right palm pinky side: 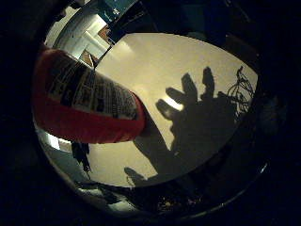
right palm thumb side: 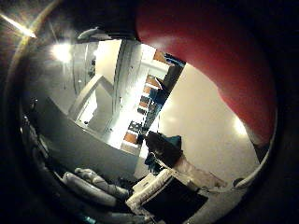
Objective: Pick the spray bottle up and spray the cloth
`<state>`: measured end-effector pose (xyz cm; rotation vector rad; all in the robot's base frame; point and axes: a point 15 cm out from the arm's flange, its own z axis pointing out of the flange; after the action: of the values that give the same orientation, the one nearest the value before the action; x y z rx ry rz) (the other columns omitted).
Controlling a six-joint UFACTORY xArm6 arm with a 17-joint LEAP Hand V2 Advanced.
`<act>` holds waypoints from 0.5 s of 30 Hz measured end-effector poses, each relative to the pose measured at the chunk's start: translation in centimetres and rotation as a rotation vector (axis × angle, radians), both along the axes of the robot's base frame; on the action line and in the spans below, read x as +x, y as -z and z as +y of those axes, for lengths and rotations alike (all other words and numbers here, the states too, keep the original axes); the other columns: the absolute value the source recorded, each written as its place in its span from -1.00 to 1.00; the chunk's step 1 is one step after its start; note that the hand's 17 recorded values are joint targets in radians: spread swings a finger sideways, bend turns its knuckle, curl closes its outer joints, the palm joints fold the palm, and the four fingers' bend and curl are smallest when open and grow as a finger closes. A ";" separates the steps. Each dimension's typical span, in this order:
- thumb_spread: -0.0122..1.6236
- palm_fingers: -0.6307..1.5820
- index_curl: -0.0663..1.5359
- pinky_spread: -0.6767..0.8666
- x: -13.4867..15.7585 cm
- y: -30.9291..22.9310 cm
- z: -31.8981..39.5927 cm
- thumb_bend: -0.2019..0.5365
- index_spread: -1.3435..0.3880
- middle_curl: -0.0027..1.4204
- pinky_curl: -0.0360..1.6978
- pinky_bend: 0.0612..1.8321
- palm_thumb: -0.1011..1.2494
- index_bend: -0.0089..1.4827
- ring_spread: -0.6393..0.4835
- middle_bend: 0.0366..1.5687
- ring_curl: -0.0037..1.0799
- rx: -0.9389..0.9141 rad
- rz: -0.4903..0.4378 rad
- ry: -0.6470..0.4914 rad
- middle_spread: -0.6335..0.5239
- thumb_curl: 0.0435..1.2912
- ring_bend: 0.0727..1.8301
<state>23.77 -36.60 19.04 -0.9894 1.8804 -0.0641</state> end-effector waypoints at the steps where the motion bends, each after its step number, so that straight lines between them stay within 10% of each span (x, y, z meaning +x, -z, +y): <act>1: 0.35 -0.23 -0.48 0.40 0.1 0.1 0.2 -0.51 0.44 -0.46 -0.65 -0.75 -0.09 -0.76 0.64 -0.67 -0.59 0.004 -0.001 -0.001 0.43 -0.59 -0.61; 15: 0.34 0.05 -0.47 0.24 2.5 0.8 1.7 -0.51 0.37 -0.37 -0.64 -0.70 0.00 -0.75 0.25 -0.52 -0.44 0.002 -0.023 -0.022 0.10 -0.57 -0.35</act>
<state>26.30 -34.86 18.26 -1.0042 1.8480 -0.0605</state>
